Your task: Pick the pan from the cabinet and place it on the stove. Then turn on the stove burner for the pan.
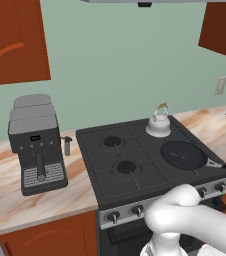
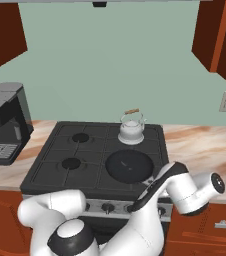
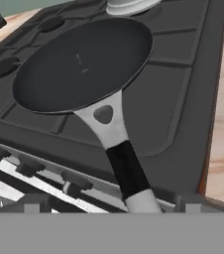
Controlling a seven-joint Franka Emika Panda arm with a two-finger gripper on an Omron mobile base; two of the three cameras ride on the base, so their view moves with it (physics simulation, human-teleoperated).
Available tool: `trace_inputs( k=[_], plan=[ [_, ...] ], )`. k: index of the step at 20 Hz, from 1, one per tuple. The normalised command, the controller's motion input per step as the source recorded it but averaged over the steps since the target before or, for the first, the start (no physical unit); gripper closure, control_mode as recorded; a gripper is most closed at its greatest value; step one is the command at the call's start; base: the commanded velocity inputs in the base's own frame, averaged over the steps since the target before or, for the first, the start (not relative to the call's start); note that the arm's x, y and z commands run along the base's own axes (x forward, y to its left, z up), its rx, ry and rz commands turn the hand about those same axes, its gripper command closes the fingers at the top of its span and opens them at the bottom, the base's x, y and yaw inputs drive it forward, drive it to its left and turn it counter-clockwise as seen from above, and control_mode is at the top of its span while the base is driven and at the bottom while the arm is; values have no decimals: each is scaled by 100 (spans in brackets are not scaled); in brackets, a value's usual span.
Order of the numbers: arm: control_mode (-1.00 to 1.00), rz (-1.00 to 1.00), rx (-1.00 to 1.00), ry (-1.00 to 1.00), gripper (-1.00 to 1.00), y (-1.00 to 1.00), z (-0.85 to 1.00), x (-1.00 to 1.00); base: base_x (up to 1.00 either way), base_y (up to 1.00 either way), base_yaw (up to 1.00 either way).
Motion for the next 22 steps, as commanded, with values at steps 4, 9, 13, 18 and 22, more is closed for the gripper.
trace_inputs(
  k=[4, 9, 13, 18, 22],
  plan=[
    [-100, 0, 0, -6, -100, 15, 4, -49, 0, 0, 0],
    [-100, 0, 0, -9, -100, 44, -1, -16, 0, 0, 0],
    [-100, 0, 2, -13, -100, 42, -2, 0, 0, 0, 0],
    [-100, 0, 1, -14, -100, 13, 1, 0, 0, 0, 0],
    [-100, 0, 0, -21, -100, 0, 6, 0, 0, 0, 0]
  ],
)
